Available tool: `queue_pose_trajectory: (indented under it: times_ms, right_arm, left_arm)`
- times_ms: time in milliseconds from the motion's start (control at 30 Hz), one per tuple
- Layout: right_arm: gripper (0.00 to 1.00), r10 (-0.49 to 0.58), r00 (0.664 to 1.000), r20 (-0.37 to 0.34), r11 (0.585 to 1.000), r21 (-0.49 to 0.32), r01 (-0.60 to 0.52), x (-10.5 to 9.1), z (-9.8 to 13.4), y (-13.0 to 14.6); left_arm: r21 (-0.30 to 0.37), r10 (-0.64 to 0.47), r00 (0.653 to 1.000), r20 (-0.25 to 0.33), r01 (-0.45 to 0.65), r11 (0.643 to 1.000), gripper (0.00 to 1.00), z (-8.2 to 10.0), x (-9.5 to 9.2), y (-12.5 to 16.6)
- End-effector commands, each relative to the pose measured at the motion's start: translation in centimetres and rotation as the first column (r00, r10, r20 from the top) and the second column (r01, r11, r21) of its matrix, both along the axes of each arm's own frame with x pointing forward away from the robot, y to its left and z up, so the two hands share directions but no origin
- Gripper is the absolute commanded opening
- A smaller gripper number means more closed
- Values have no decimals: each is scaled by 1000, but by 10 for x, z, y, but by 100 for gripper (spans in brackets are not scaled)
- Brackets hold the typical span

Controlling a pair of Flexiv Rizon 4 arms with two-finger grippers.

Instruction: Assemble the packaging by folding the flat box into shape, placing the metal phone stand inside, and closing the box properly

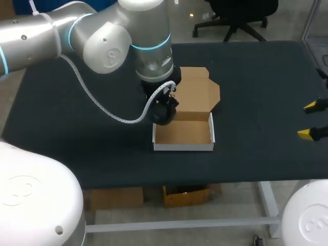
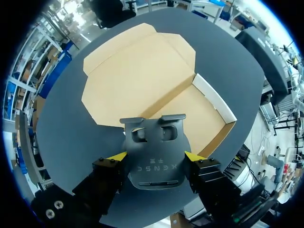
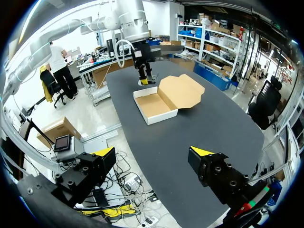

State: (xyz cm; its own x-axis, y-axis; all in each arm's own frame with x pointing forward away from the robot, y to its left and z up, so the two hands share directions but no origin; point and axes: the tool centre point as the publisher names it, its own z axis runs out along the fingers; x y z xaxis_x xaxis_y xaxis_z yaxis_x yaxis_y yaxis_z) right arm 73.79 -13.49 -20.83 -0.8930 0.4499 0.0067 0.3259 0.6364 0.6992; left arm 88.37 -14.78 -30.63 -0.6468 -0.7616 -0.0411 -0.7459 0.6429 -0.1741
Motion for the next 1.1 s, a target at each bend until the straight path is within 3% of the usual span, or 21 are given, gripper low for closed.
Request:
queue_pose_trajectory:
  times_ms: [33, 1100]
  right_arm:
    - [100, 2, 1000, 2, 1000, 4, -2, 0, 0, -1]
    - [100, 2, 1000, 2, 1000, 4, -2, 0, 0, -1]
  left_arm:
    - [20, 0, 1000, 6, 0, 1000, 0, -5, -2, -13]
    - [25, 1, 1000, 5, -1, 1000, 0, -9, -4, -19]
